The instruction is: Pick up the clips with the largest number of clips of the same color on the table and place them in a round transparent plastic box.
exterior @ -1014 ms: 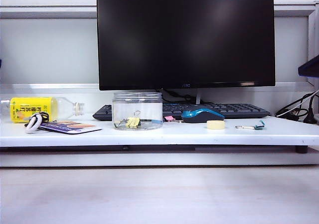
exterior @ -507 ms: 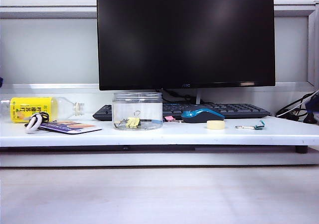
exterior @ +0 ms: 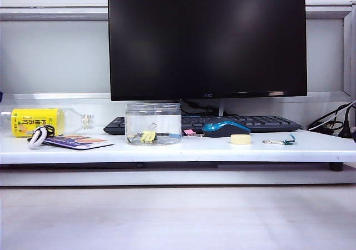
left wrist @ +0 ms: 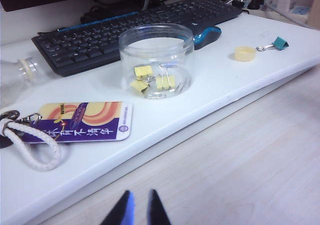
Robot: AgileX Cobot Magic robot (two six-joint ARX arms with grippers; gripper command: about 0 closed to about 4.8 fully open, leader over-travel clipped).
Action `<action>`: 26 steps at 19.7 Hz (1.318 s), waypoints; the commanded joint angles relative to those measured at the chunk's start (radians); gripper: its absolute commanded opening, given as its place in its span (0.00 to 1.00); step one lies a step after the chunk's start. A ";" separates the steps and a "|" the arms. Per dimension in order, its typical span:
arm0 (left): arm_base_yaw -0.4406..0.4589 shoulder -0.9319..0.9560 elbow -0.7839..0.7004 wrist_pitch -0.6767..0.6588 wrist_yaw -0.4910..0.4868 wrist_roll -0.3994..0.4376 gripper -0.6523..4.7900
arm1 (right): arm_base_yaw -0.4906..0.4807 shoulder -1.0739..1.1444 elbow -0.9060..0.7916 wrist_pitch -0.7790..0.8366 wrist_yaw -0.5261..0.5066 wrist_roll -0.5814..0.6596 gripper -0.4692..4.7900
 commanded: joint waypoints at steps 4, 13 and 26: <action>0.000 -0.003 -0.003 -0.006 0.004 0.001 0.22 | 0.000 0.000 0.002 0.034 0.001 0.000 0.11; 0.008 -0.003 -0.002 -0.006 0.005 0.001 0.22 | -0.001 -0.014 0.002 0.032 0.001 0.000 0.11; 0.403 -0.003 -0.002 -0.006 0.030 0.001 0.22 | -0.312 -0.088 0.002 0.040 0.002 0.000 0.11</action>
